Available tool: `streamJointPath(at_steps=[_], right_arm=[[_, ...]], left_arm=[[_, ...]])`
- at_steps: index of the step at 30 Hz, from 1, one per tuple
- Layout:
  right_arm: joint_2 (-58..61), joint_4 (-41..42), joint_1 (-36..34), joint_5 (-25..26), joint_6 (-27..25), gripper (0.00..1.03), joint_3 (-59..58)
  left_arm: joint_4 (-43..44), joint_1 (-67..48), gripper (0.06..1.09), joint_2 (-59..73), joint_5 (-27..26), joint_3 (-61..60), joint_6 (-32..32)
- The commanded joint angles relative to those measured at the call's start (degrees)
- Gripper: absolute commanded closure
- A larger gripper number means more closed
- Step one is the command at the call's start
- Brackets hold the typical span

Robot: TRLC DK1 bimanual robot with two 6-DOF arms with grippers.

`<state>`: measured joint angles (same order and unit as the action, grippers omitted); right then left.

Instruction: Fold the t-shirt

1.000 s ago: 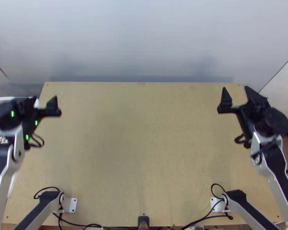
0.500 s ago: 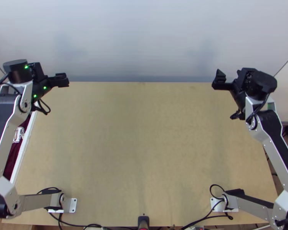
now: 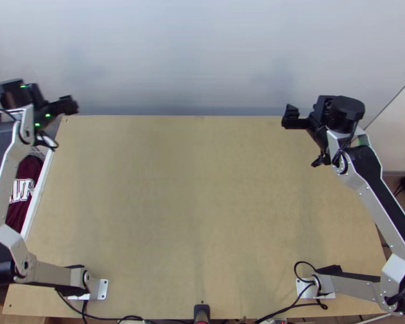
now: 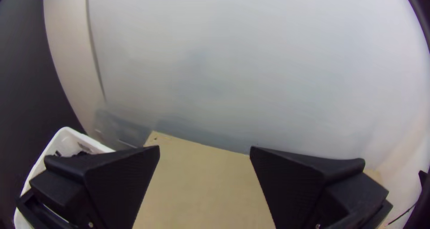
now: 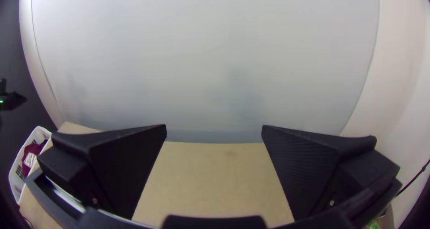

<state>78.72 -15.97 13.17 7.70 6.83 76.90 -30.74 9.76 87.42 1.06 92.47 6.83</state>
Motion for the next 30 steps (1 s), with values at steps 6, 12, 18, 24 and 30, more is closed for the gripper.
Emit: streamJointPath(at_steps=[6,12,18,24,30], right_arm=[[0.7,-3.5,4.7,-0.1,0.0,0.04,-3.9],[0.6,-3.5,6.0,0.0,-0.2,0.04,-5.0],[0.5,-5.2,6.0,-0.1,0.6,0.04,-6.7],[-1.9,-5.3,6.7,-0.1,0.5,0.04,-10.5],[-4.2,-5.4,6.1,-0.1,0.1,0.04,-13.9]], left_arm=[[-5.0,23.5,0.1,9.0,-0.4,-0.4,-9.1],[-3.1,31.4,0.1,14.5,-0.7,0.3,-13.3],[-2.7,32.7,0.1,17.4,-0.5,0.7,-15.1],[-1.6,34.9,0.1,23.1,0.1,6.2,-16.9],[-3.1,39.3,0.1,30.6,0.6,15.1,-19.0]])
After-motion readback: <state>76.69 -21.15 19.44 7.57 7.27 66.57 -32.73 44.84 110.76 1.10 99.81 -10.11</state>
